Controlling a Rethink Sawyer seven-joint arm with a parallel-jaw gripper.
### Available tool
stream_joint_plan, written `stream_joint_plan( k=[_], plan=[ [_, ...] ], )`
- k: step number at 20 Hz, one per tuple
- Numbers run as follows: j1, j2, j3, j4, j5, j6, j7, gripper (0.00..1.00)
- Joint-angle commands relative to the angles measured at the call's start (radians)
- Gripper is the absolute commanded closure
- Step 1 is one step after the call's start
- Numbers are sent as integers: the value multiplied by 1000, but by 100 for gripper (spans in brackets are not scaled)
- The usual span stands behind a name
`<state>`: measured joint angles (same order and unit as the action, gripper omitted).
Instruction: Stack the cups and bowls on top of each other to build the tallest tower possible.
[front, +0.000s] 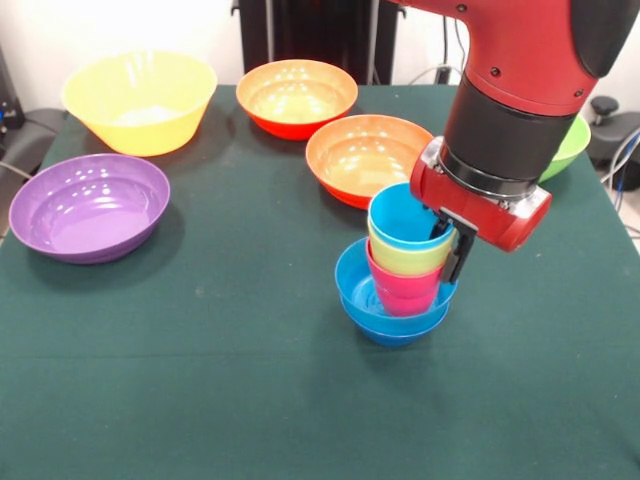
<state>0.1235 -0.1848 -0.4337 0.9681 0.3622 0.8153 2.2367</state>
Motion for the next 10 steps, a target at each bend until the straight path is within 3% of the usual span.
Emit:
stream_joint_plan(
  k=[1,10],
  plan=[
    [11,8,65,82,21,-47,234,100],
    [12,8,64,85,21,-53,234,100]
  ],
)
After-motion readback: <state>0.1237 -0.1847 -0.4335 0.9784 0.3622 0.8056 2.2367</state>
